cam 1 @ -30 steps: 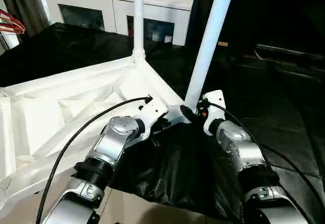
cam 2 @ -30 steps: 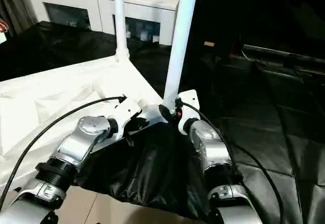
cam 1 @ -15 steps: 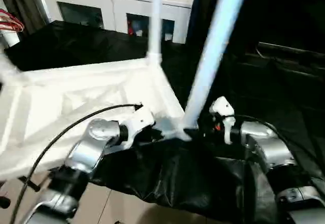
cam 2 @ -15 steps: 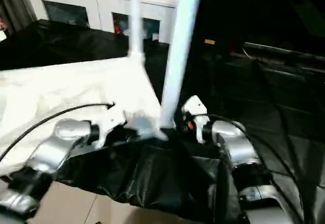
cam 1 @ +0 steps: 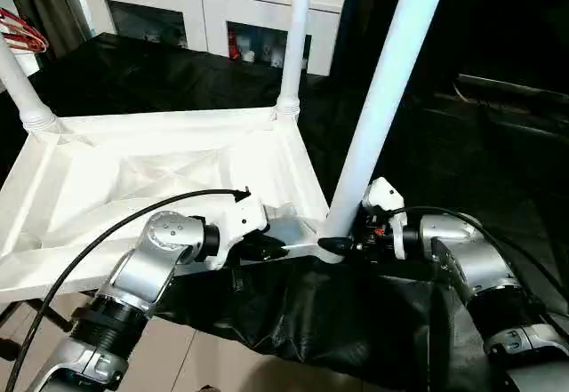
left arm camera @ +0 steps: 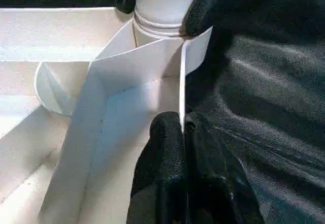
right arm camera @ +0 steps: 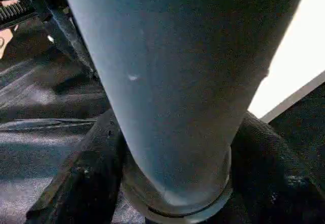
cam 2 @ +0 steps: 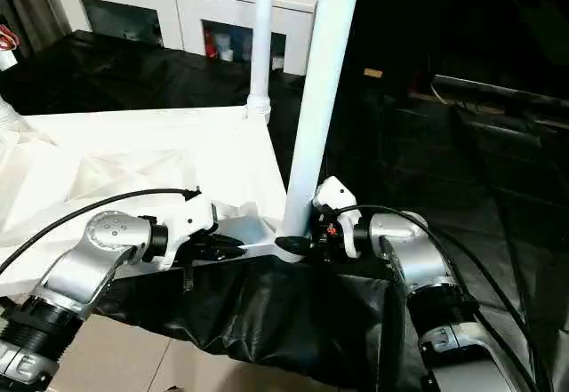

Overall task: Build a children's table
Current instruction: Rotate leg to tighten

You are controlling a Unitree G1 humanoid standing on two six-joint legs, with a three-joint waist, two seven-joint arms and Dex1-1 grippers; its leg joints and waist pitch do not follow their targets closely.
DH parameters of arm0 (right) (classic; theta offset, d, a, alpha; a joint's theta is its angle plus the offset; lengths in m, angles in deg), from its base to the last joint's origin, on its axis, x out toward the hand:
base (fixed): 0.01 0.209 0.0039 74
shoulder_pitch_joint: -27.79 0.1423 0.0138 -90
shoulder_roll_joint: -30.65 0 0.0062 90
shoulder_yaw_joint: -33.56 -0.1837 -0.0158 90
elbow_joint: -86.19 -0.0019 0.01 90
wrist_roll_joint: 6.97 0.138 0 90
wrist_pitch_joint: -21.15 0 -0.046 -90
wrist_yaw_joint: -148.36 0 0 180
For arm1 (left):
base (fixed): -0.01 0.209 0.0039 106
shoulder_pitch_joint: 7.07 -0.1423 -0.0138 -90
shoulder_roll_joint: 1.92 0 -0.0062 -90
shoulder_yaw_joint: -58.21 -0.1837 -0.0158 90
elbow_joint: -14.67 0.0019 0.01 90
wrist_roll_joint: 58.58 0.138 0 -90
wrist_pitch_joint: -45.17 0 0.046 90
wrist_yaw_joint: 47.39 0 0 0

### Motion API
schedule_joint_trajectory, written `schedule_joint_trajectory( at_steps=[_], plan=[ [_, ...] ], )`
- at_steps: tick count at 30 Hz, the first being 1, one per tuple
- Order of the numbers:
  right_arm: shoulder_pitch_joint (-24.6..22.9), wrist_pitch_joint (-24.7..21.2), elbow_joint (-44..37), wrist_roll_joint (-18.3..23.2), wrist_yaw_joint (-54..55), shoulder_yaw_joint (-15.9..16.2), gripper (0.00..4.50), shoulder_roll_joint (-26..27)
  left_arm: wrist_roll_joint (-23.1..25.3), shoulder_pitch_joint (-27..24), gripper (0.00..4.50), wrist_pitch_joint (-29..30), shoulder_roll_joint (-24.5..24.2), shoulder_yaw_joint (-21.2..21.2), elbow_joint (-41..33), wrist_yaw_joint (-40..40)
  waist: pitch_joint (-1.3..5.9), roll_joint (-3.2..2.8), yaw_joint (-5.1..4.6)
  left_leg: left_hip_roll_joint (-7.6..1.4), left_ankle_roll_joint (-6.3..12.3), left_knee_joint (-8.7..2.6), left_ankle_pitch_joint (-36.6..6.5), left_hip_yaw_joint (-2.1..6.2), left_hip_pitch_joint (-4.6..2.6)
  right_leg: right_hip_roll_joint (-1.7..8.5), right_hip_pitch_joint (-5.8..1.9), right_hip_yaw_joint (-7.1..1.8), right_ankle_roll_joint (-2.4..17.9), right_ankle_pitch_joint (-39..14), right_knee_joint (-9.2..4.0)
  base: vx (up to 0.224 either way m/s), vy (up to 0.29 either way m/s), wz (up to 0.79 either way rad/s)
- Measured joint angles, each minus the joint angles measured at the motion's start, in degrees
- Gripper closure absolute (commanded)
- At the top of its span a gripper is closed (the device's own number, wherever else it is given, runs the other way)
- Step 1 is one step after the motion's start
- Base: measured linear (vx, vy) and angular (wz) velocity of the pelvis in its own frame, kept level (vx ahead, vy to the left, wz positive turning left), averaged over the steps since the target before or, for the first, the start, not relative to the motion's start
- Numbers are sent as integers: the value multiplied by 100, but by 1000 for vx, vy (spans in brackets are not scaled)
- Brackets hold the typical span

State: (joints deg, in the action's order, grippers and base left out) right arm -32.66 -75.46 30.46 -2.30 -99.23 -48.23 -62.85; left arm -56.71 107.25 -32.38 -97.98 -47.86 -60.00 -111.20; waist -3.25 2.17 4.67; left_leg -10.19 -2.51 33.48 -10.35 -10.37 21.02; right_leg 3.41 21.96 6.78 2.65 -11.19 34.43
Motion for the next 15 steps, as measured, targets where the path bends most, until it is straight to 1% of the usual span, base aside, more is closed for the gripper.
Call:
schedule_joint_trajectory(
  at_steps=[7, 10, 12, 15],
  plan=[
    [-41, -11, -30, 37, -46, 0, 192, 7, -3, -20, 450, 4, -11, -1, -31, -22, 0, 1, 9, 0, 0, 0, 0, 0, 0, 0, 0, 0, 0, 0, 1, 0, 0, 0],
    [-136, -76, -127, 70, 0, -49, 192, 50, 7, -19, 450, 15, 35, -15, -23, 32, 1, 1, 29, 0, 0, 1, 0, 0, 0, 0, 0, 0, 0, 0, 1, 0, 0, 0],
    [-208, -130, -139, 66, 400, -180, 192, 209, 69, 11, 450, 21, 118, -7, 72, 226, 4, 3, 24, 0, -1, 2, 1, 0, -7, 0, -4, -1, 0, 0, 4, 0, 0, 0],
    [-170, -179, 63, 39, 1339, -505, 192, 583, 231, 220, 450, 126, 386, 12, 361, 684, 5, 4, -13, -2, -2, 15, 4, 0, -15, 0, -8, -1, 1, 4, 11, 0, 0, 0]
  ],
)
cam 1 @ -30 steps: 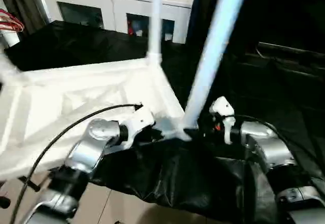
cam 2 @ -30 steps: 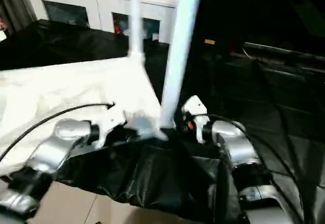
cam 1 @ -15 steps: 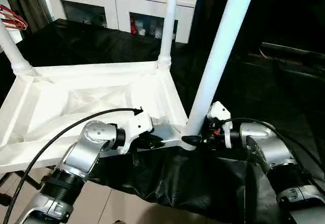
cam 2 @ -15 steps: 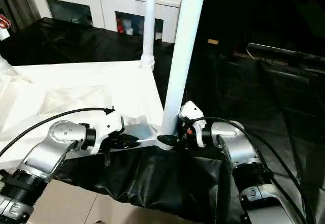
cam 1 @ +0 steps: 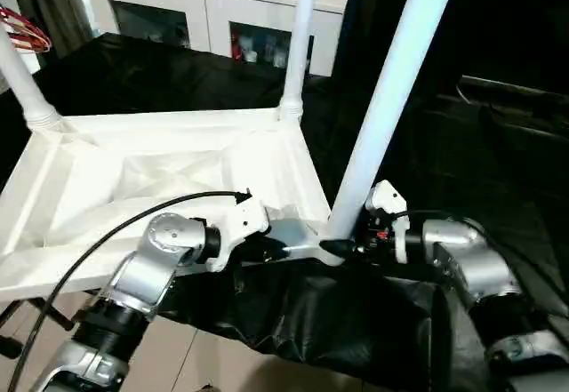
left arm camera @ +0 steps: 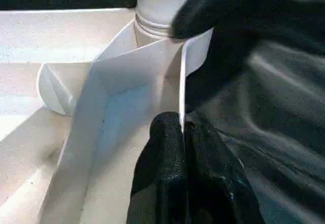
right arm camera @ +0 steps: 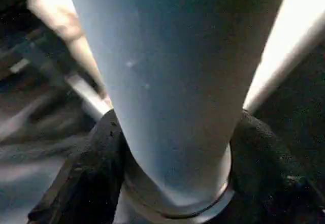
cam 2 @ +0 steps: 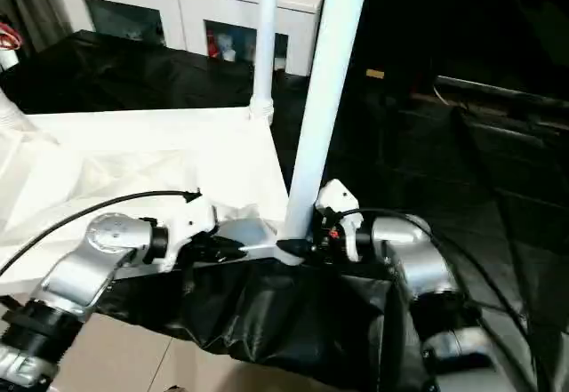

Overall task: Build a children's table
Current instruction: Rotate leg to tighten

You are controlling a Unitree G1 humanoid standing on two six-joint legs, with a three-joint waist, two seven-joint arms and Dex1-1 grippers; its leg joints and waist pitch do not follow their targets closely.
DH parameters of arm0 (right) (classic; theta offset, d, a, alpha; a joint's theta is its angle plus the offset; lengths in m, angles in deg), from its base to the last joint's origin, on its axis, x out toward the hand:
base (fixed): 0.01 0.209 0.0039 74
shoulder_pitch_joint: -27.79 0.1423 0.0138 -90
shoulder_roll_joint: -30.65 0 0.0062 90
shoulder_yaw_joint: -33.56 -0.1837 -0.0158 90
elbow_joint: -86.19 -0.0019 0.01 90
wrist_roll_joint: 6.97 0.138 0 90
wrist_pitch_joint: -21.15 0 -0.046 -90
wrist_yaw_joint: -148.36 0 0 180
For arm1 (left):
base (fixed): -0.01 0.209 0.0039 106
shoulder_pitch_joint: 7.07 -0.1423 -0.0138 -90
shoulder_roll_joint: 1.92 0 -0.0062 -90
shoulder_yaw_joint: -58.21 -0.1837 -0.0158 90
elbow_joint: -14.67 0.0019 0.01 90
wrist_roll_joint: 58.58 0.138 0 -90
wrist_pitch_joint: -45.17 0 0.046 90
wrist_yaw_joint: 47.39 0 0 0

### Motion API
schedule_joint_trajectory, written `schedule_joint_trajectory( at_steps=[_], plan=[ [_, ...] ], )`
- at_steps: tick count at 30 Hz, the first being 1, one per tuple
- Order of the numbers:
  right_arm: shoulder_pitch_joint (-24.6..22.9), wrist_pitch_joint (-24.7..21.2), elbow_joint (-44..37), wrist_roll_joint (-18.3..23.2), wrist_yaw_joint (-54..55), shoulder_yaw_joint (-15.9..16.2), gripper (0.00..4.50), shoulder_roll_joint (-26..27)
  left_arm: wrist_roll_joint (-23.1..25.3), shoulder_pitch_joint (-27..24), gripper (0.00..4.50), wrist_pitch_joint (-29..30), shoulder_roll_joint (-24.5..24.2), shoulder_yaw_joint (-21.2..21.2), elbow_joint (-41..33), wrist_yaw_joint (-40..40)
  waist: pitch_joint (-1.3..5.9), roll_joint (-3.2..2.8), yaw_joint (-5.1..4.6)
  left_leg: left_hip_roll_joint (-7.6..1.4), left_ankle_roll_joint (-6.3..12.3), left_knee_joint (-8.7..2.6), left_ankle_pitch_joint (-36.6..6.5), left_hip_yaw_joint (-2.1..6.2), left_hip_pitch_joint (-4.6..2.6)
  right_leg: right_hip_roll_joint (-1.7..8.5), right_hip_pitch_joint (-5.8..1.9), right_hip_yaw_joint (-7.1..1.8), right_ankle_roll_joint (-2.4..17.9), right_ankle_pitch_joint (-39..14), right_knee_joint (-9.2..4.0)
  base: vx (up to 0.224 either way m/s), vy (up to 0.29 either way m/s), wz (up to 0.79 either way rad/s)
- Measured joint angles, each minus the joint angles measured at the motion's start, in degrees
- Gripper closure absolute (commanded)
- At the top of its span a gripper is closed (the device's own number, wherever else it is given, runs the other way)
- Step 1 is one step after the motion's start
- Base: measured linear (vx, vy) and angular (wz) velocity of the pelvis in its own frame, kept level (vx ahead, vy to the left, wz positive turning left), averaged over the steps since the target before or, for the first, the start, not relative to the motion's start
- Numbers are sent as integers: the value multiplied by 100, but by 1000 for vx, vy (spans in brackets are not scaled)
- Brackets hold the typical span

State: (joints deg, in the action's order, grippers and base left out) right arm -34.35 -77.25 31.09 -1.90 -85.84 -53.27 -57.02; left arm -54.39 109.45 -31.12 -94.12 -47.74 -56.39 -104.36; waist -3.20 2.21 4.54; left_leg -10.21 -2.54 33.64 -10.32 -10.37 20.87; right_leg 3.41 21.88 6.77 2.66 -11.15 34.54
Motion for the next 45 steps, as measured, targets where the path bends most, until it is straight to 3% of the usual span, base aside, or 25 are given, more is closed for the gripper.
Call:
schedule_joint_trajectory(
  at_steps=[3, 6, 13, 14, 19, 24, 28, 36, 38, 41, 45],
  plan=[
    [79, -15, 142, -3, 604, -138, 192, 237, 64, 115, 450, 85, 148, 15, 157, 315, 0, 0, -17, -1, -1, 6, 1, 0, -3, 0, -2, 0, -20, -9, 3, 0, 0, 0],
    [200, -3, 353, -29, 1938, -522, 192, 766, 244, 379, 450, 308, 596, 89, 512, 942, 0, -6, -43, 1, -4, 9, 3, 0, -1, 1, -2, -4, -16, -4, 6, 0, 0, 0],
    [337, 86, 454, -194, 2885, -701, 192, 1082, 387, 528, 450, 505, 935, 110, 662, 1435, 4, -12, 4, 3, -4, -10, 0, -2, 6, 1, 4, -5, 2, 5, -4, 0, 0, 0],
    [327, 136, 457, -243, 2895, -702, 137, 1092, 404, 528, 450, 504, 946, 99, 662, 1435, 3, -13, 8, 3, -3, -10, 0, -3, 7, 1, 5, -5, 2, 5, -4, 0, 0, 0],
    [312, 180, 454, -256, 2912, -701, 85, 1154, 429, 528, 450, 494, 938, 98, 666, 1409, 2, -14, 5, 3, -3, -7, 1, -3, 8, 1, 5, -5, 2, 6, -5, 0, 0, 0],
    [307, 177, 421, -234, 2407, -621, 51, 992, 405, 489, 450, 369, 796, 85, 607, 1196, 0, -15, -2, 2, -3, -17, 0, -3, 9, 1, 10, -4, 2, 5, -6, 0, 0, 0],
    [258, 148, 333, -134, 1279, -329, 51, 523, 270, 329, 450, 211, 463, 81, 395, 772, -1, -17, -20, 0, -3, -20, 1, -3, 10, -1, 12, -1, 2, 4, -6, 0, 0, 0],
    [139, -78, -115, 142, -362, 6, 51, -122, -11, 80, 450, -31, 43, 7, 47, -144, -12, -33, 56, 0, -2, -10, 1, -3, 14, -1, 10, -1, 3, 5, -5, 0, 0, 0],
    [135, -127, -158, 182, -686, 81, 84, -252, -62, 30, 450, -44, -39, -5, -27, -303, -14, -35, 62, -1, -2, -9, 1, -3, 15, -1, 10, 0, 3, 5, -5, 0, 0, 0],
    [130, -152, -204, 202, -1009, 173, 89, -390, -147, -31, 450, -44, -144, -28, -126, -485, -14, -35, 64, -1, -2, -8, 1, -3, 16, 0, 10, 0, 3, 5, -5, 0, 0, 0],
    [127, -152, -260, 205, -1306, 301, 129, -518, -221, -125, 450, -50, -256, -31, -243, -646, -14, -35, 60, -1, -2, -9, 1, -3, 14, 0, 10, 0, 2, 5, -5, 0, 0, 0]
  ],
)
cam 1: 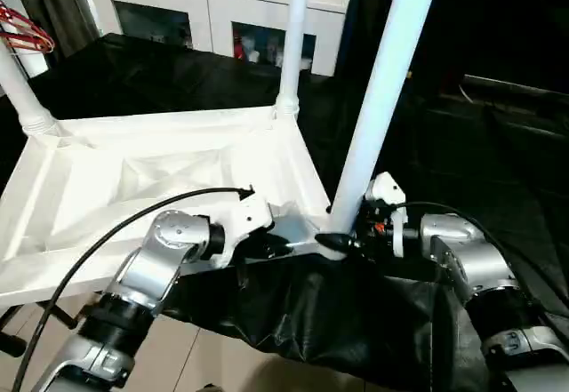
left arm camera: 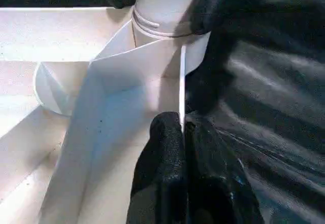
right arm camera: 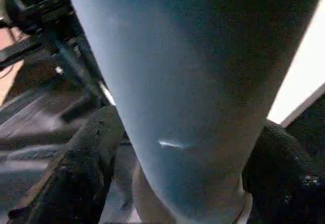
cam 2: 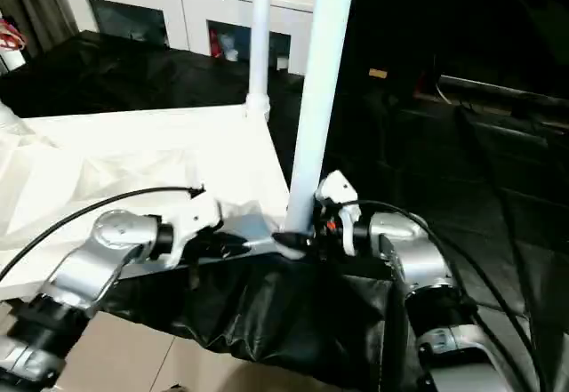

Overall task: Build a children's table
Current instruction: Rotate leg to tighten

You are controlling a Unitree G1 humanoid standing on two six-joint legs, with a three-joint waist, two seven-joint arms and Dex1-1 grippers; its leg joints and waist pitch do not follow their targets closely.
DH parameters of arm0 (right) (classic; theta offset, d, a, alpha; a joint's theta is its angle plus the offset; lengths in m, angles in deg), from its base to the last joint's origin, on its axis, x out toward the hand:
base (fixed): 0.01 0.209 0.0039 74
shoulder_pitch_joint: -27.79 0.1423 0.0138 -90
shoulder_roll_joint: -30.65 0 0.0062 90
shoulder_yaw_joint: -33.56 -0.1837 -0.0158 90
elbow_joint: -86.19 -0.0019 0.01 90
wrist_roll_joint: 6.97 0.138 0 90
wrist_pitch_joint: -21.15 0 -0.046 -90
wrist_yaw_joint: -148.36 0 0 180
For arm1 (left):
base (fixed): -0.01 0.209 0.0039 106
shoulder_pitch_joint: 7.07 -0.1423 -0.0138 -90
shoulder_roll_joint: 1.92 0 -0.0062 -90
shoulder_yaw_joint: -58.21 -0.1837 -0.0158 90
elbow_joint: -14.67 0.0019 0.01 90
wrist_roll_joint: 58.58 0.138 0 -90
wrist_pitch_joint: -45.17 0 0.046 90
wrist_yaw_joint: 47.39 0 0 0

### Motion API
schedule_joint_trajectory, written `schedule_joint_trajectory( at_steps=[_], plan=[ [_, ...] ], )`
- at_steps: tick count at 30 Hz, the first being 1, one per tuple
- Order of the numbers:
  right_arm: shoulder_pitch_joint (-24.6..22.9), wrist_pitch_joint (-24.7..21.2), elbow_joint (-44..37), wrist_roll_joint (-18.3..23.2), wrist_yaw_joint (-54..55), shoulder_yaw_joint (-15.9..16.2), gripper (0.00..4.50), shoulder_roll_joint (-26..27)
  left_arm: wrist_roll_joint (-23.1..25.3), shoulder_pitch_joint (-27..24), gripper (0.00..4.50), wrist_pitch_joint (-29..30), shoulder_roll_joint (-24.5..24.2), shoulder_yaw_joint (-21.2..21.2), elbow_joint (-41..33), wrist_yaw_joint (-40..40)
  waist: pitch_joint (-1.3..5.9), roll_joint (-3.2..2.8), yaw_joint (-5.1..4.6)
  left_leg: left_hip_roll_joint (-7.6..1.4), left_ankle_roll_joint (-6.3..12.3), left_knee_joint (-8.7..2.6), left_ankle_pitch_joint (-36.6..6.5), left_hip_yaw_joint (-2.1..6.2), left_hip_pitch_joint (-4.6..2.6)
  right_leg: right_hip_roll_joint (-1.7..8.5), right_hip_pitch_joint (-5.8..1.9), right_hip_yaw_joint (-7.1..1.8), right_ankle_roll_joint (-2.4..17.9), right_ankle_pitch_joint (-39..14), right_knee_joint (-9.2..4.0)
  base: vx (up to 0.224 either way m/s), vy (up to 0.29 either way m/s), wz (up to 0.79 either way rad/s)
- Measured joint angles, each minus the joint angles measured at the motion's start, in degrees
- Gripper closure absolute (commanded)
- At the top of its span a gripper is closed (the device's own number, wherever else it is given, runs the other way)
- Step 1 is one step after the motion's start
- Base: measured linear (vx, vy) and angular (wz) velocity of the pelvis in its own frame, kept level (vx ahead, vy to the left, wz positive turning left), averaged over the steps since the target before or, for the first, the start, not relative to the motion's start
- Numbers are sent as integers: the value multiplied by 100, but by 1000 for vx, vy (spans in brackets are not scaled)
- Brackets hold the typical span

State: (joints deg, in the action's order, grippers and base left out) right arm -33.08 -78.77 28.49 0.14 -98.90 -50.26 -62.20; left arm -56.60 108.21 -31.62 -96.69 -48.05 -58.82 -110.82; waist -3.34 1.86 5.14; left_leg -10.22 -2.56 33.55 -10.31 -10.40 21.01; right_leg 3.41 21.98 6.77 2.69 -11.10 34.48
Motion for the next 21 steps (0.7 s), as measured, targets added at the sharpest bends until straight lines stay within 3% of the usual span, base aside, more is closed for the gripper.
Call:
schedule_joint_trajectory(
  at_steps=[13, 21],
  plan=[
    [-16, 162, -137, -56, -248, 221, 228, -167, -112, -84, 450, -17, -181, -7, -128, -238, 0, 6, -6, 0, 0, 3, 0, 0, 0, 0, -1, 0, 0, 0, 0, 0, 0, 0],
    [-154, 167, -255, -53, -78, 163, 239, -79, -73, -80, 450, -16, -90, -6, -73, -104, 1, 6, 6, 0, 0, 7, 0, 0, -4, 0, -5, 0, 0, 0, 1, 0, 0, 0]
  ],
)
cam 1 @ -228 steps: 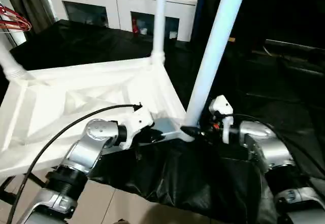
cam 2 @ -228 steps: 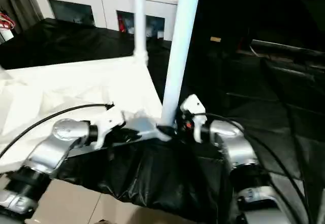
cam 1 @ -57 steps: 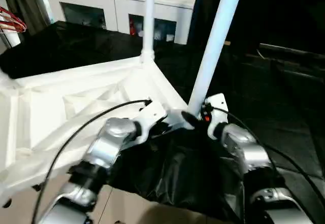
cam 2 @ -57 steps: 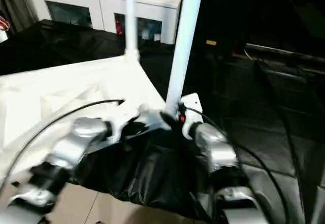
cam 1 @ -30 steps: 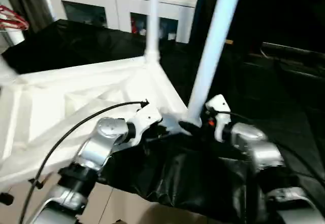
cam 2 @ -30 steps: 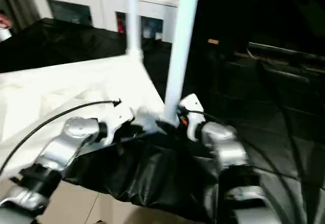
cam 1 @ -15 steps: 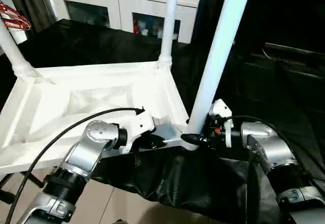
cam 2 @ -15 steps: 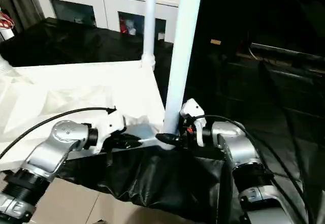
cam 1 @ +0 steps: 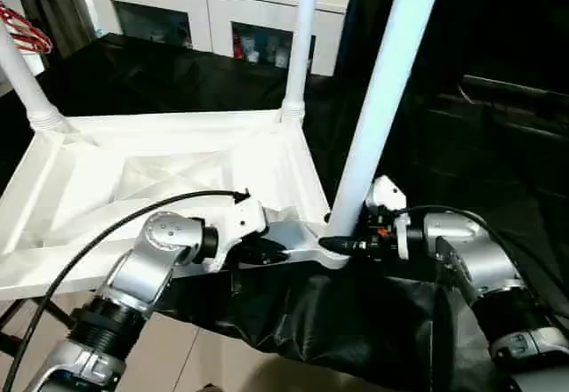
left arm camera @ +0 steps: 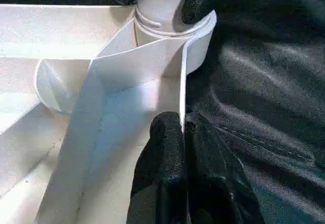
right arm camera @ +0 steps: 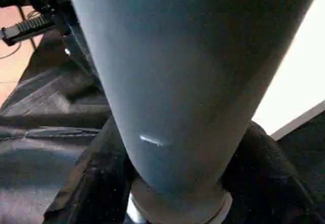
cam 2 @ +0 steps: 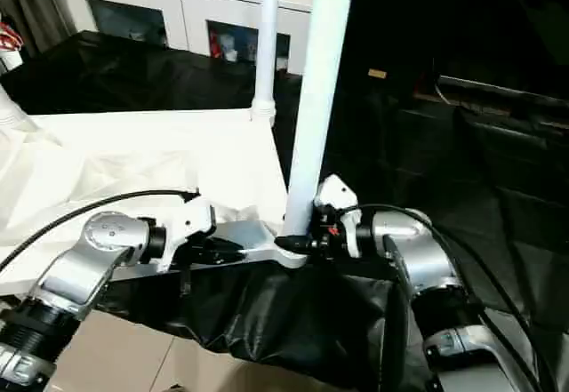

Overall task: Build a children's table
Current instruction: Rotate leg to tighten

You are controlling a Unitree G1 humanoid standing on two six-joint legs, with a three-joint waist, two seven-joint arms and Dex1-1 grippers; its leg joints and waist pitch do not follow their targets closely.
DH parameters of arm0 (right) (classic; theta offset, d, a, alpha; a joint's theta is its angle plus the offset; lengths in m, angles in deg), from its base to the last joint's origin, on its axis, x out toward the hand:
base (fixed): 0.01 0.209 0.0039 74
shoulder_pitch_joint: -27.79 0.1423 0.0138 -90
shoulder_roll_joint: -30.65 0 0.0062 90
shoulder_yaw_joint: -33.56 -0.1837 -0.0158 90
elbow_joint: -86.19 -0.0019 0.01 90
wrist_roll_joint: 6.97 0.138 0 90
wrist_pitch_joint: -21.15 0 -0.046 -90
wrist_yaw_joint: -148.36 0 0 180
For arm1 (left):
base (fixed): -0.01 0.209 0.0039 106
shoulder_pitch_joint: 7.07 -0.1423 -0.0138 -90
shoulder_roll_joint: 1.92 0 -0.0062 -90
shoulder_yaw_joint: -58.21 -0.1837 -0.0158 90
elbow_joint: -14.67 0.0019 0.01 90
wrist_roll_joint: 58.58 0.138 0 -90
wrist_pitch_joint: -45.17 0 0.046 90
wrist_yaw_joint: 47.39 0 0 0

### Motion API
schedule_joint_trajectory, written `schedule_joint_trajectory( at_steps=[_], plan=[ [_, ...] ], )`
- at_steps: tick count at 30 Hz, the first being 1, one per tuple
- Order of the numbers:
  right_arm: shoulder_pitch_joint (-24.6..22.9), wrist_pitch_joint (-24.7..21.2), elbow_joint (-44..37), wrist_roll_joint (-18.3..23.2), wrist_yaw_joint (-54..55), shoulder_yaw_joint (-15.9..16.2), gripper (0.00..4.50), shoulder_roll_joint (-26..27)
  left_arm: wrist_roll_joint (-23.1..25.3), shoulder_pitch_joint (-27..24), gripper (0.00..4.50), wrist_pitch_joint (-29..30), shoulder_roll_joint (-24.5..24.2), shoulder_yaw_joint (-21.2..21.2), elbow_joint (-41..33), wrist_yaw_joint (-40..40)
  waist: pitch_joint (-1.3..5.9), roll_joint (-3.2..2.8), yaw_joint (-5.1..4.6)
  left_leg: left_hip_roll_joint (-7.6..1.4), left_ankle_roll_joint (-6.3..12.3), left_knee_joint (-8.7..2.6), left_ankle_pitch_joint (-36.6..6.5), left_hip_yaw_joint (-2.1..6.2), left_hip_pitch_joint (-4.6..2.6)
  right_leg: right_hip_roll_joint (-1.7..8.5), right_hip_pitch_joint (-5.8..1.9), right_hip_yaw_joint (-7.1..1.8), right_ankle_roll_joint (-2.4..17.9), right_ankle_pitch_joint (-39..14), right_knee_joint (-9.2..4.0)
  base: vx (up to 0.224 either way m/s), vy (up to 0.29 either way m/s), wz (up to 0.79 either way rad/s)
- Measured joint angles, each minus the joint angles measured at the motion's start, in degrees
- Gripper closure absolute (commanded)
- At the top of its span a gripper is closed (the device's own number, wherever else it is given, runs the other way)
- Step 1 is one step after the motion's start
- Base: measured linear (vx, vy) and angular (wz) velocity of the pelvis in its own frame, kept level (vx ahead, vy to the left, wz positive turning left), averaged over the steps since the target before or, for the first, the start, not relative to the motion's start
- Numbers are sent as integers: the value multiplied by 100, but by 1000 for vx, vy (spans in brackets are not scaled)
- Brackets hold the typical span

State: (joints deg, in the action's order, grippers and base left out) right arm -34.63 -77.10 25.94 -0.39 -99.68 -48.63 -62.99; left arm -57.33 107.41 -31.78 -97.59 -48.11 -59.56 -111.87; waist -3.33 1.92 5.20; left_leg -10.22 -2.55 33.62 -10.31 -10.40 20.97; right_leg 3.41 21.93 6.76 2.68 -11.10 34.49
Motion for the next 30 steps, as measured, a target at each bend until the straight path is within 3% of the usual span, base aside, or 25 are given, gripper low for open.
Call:
schedule_joint_trajectory(
  at_steps=[5, 14, 18, 20, 27, 30],
  plan=[
    [8, 30, 390, -33, 1584, -568, 244, 652, 304, 327, 450, 61, 459, 22, 526, 834, 7, 10, -36, -2, -2, 16, 2, 0, -20, 0, -13, -1, -25, -12, 9, 0, 0, 0],
    [425, 105, 994, -231, 4153, -1146, 247, 1602, 617, 853, 450, 316, 1213, 93, 1305, 2120, 10, 8, -66, -1, -3, 14, 1, 0, -45, 1, -31, -3, -26, -10, 10, 0, 0, 0],
    [551, 119, 1126, -274, 4364, -1184, 247, 1672, 655, 940, 450, 299, 1269, 99, 1417, 2234, 11, 9, -62, 0, -4, 2, 1, 0, -44, 1, -28, -3, -9, -1, 8, 0, 0, 0],
    [550, 129, 1124, -272, 4363, -1184, 191, 1672, 679, 940, 450, 275, 1269, 98, 1418, 2234, 10, 9, -58, 0, -4, -2, 1, 0, -44, 1, -26, -3, -3, 3, 9, 0, 0, 0],
    [496, 130, 1024, -186, 3969, -1186, 132, 1652, 686, 902, 450, 131, 1127, 89, 1395, 2119, 10, 11, -90, -1, -4, -3, 1, 0, -44, 1, -23, -3, -18, -6, 9, 0, 0, 0],
    [401, 160, 900, -191, 3254, -954, 127, 1333, 635, 761, 450, 36, 977, 86, 1208, 1888, 9, 7, -94, 0, -4, -8, 1, -1, -41, 1, -18, -3, -17, -6, 9, 0, 0, 0]
  ],
)
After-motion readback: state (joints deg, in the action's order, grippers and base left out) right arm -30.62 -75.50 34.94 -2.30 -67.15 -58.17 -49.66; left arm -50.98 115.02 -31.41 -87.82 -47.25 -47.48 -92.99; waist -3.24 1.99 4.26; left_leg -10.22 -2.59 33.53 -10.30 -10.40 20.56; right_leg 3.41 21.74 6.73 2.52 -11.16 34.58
